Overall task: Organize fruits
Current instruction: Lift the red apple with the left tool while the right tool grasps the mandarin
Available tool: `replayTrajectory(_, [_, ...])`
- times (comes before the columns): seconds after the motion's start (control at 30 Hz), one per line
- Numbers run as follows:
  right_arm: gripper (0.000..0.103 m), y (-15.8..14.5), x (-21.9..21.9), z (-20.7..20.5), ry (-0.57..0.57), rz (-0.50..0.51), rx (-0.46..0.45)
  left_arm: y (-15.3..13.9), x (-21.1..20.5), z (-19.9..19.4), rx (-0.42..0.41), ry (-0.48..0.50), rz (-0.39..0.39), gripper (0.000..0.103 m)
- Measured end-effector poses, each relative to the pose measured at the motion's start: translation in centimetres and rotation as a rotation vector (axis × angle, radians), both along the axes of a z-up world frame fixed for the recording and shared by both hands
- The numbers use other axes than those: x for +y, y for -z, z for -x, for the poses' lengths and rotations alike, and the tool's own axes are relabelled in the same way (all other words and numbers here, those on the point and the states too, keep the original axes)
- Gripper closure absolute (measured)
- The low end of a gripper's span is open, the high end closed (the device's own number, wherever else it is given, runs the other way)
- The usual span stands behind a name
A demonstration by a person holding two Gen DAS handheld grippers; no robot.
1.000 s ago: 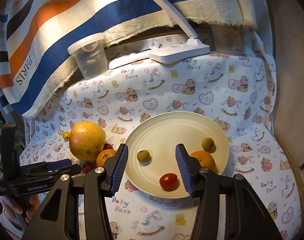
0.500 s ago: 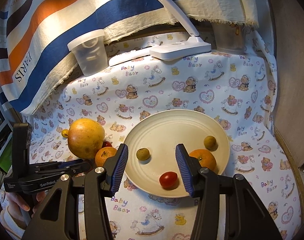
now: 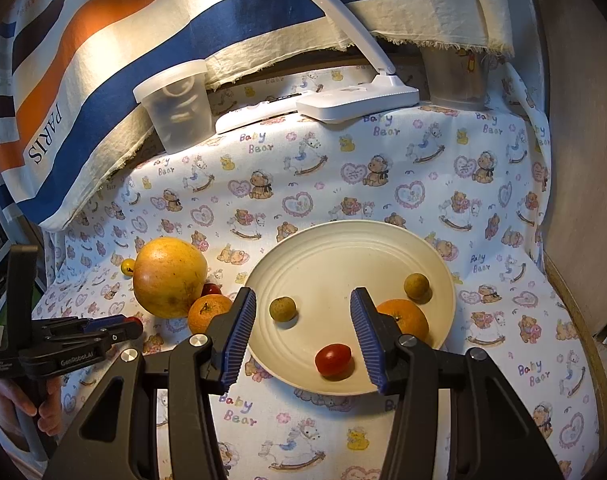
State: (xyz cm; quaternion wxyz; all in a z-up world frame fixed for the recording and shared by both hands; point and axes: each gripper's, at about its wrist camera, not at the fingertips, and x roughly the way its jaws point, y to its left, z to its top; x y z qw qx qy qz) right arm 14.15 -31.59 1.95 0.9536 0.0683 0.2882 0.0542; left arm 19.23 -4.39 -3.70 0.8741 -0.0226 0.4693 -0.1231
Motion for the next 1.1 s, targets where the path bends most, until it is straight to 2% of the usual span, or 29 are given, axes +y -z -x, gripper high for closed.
replayTrajectory(0.47, [0.051,0.1,-0.1,-0.1,0.001,-0.004,0.008,0.9,-1.0,0.0,-0.012,0.007,-0.054,0.075])
replayTrajectory(0.57, [0.051,0.1,0.0,-0.1,0.002,-0.003,0.009,1.2,-1.5,-0.1,-0.023,0.011,-0.087,0.075])
replayTrajectory(0.7, [0.051,0.1,0.0,0.0,0.001,-0.001,0.009,1.1,-1.4,-0.1,-0.021,0.012,-0.071,0.077])
replayTrajectory(1.1, [0.051,0.1,0.0,-0.1,0.001,0.006,0.002,-2.6,0.1,1.1,-0.215,-0.043,-0.035,0.077])
